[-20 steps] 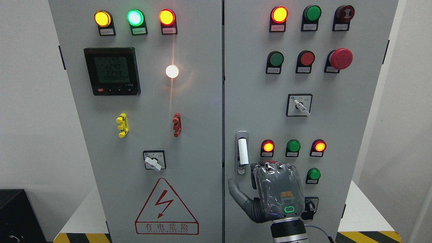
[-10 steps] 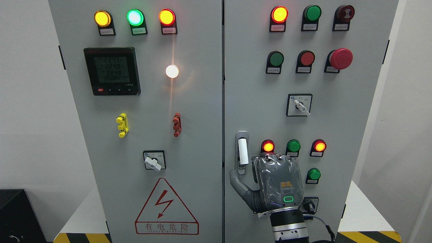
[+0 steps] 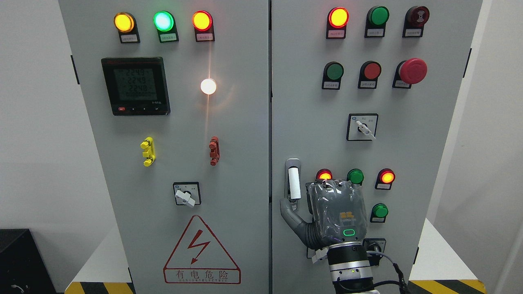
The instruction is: Release door handle
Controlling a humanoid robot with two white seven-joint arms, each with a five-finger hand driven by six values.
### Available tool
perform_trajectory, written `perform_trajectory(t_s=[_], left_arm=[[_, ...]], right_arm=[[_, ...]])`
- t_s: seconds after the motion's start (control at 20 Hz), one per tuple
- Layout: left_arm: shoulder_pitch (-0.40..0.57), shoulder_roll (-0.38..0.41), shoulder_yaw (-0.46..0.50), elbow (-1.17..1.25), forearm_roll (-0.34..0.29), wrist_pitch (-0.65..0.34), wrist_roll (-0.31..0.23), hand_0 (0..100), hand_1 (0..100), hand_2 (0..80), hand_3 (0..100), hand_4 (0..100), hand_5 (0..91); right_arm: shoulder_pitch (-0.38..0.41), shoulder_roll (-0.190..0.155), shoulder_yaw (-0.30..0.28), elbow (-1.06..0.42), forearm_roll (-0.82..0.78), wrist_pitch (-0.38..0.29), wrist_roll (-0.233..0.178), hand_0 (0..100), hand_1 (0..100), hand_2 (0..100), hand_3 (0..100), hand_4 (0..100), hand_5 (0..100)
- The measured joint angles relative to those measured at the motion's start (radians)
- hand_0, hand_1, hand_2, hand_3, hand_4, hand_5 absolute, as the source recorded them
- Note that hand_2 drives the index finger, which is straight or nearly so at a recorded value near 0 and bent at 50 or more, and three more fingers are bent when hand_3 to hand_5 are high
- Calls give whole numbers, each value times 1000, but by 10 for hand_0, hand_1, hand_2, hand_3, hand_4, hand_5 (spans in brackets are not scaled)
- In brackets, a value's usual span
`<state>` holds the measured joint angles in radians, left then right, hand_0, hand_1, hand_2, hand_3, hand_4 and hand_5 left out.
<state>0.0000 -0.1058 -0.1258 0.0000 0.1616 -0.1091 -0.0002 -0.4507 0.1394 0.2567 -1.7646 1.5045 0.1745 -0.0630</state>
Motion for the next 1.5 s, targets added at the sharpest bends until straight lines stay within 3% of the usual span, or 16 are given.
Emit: perform_trajectory(t_s=[1.5], left_arm=[[0,0,0,0,0,0,0,120,556,0,0,0,0]], right_arm=[[-26,1,-5,20,-1,23,0,326,318,972,1000,1000,1000]])
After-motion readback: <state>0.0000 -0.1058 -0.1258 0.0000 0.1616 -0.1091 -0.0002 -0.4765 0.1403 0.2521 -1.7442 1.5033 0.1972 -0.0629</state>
